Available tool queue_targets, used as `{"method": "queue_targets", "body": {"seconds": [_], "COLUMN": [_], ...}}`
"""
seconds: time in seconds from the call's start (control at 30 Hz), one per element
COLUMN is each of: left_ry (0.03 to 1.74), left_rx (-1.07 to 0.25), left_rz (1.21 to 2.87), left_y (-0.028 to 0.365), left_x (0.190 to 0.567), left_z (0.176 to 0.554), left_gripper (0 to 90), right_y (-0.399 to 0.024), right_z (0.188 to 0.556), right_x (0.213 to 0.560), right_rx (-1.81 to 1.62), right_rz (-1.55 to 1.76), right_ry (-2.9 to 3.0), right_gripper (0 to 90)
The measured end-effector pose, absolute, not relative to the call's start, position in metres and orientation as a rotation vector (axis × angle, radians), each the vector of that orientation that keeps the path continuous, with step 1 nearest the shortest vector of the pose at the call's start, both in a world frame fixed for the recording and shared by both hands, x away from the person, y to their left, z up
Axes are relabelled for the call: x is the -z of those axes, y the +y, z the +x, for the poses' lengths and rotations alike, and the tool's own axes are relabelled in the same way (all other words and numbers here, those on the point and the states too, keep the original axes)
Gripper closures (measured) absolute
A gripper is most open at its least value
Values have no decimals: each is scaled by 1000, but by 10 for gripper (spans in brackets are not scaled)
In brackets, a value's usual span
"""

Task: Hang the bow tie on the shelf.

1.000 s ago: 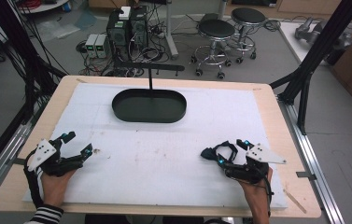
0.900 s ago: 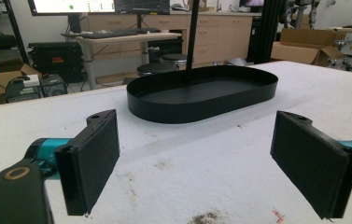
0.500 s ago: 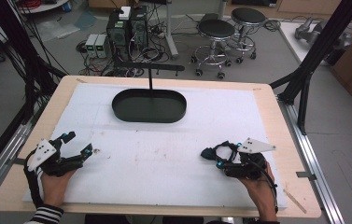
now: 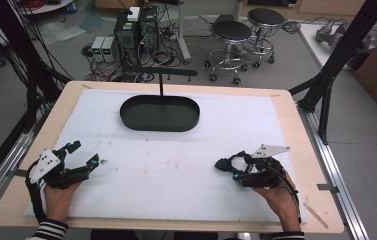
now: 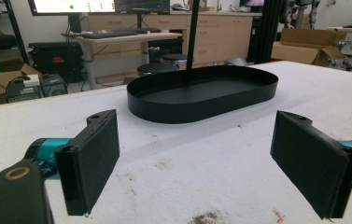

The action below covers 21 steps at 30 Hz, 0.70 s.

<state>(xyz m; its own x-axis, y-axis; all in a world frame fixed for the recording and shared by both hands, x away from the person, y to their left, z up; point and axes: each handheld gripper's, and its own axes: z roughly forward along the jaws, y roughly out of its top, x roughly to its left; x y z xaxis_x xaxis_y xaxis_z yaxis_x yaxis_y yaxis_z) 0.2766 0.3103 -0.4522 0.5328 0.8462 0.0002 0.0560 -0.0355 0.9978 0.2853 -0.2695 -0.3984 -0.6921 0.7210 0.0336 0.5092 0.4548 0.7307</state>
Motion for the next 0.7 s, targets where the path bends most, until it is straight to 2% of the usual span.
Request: {"method": "queue_targets", "body": {"seconds": [0.3, 0.7], "left_ry": [816, 815], "left_rx": [-768, -768], "left_rz": [1485, 1485], "left_y": [310, 310], "left_x": [452, 452], "left_z": [277, 277], "left_gripper": [160, 160], "right_y": [-265, -255], "right_z": [295, 304], "right_x": [403, 405], "right_rx": [-950, -789], "right_rz": [1050, 986], "right_ry": [2514, 2604], "right_gripper": [417, 464]}}
